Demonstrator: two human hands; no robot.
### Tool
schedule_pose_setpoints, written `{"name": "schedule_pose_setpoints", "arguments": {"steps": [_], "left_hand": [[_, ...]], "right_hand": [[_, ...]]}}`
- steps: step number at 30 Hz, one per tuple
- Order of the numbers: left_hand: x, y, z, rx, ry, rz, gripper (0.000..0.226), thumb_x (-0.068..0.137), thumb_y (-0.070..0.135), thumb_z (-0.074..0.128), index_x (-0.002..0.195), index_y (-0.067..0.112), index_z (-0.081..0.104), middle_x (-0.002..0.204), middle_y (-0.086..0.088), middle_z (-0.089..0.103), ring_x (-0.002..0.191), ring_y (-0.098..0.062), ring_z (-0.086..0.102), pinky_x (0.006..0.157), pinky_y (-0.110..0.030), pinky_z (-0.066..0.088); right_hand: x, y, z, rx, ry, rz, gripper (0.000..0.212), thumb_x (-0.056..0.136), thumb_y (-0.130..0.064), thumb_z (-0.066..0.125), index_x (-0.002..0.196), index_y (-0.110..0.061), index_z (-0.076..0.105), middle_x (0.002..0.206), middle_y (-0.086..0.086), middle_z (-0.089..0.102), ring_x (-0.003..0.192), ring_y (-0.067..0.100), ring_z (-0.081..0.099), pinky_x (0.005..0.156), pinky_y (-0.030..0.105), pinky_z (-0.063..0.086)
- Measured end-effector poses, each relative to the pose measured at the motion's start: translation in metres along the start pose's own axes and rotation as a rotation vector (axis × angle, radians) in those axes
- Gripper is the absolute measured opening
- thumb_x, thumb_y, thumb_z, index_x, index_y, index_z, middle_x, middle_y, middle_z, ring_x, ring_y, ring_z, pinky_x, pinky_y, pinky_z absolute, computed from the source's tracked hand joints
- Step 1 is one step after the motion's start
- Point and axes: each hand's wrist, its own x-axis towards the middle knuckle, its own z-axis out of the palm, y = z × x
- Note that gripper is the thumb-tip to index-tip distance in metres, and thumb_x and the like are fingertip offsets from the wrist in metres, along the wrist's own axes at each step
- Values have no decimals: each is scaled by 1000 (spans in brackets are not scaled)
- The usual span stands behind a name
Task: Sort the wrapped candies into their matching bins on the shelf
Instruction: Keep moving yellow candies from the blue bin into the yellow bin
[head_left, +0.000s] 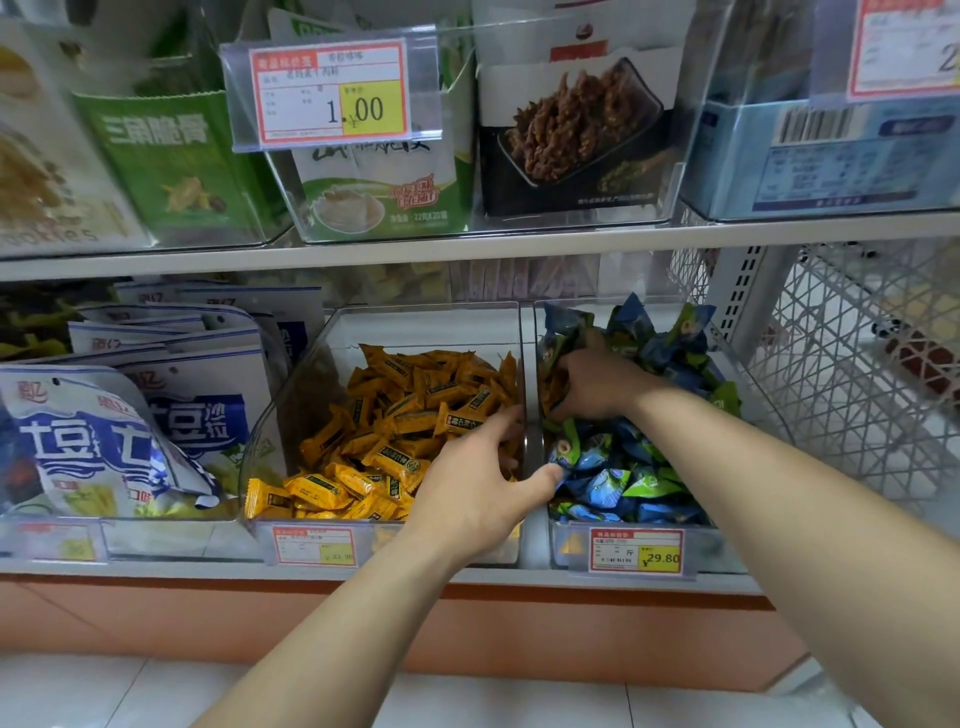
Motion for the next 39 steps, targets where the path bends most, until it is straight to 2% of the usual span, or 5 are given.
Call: {"name": "schedule_pose_setpoints", "arguments": {"steps": [9, 13, 19, 30, 39], "left_hand": [[1, 2, -1, -5, -12, 3, 86, 67, 74, 52, 144, 35, 44, 130, 17, 61, 102, 0, 61, 89, -30, 55], [1, 1, -3, -23, -13, -4, 83, 68, 70, 56, 143, 35, 44, 128, 17, 61, 99, 4, 61, 87, -28, 55], [3, -1, -4, -53, -16, -26, 78, 73, 63, 68, 141, 33, 48, 119, 19, 61, 95, 8, 59, 81, -19, 53], [9, 21, -13, -11, 375, 103, 51, 83, 49, 69, 128, 28, 57, 118, 14, 60, 109, -6, 57, 87, -18, 44], [1, 52, -10, -291, 278, 301, 46, 90, 31, 69, 134, 32, 59, 117, 15, 65, 100, -4, 62, 80, -21, 51]], "right_hand": [[-1, -3, -6, -37, -105, -42, 47, 77, -49, 72, 107, -13, 72, 103, 5, 71, 92, 24, 65, 79, 38, 56], [-10, 2, -5, 111, -3, -127, 25, 76, -39, 77, 67, -18, 67, 62, -7, 63, 62, 11, 59, 55, 28, 41], [-28, 3, -13, 234, 62, -147, 51, 77, -43, 79, 122, -22, 63, 100, -13, 54, 90, 10, 51, 67, 11, 35], [-81, -5, -53, 557, 257, -149, 29, 69, -55, 75, 88, -32, 71, 89, -13, 74, 86, 7, 69, 82, 35, 54], [-130, -19, -37, 1119, -20, -227, 33, 85, -42, 72, 108, -19, 64, 93, 5, 75, 86, 19, 72, 68, 28, 58]]}}
